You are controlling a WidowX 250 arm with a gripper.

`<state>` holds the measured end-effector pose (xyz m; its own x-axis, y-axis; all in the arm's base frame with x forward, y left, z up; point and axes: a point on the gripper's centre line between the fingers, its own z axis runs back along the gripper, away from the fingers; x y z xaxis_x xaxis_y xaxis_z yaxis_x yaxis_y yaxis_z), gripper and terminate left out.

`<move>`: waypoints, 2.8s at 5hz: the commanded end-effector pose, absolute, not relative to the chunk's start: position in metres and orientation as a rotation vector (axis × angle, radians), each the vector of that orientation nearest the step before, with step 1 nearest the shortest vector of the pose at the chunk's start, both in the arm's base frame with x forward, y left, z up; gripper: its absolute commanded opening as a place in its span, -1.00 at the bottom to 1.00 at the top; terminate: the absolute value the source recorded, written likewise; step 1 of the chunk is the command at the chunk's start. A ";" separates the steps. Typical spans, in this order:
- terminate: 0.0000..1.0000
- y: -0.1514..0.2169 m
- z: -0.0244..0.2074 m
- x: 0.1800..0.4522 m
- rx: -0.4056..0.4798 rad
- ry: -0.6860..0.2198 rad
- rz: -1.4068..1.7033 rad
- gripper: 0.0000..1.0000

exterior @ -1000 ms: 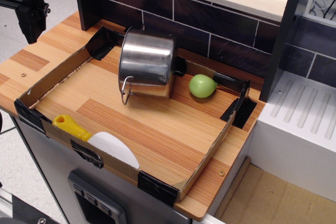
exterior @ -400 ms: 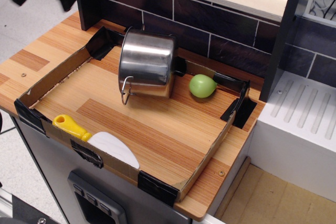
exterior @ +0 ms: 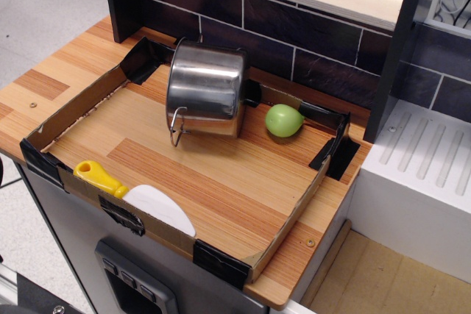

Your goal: Upright metal pot

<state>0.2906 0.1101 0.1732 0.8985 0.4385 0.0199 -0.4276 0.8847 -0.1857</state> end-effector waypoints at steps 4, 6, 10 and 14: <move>-1.00 0.094 0.127 0.335 -0.282 -0.031 0.550 1.00; -1.00 0.084 0.099 0.334 -0.227 -0.013 0.518 1.00; -1.00 0.079 0.078 0.336 -0.263 0.052 0.401 1.00; -1.00 0.078 0.083 0.328 0.003 -0.029 0.489 -1.00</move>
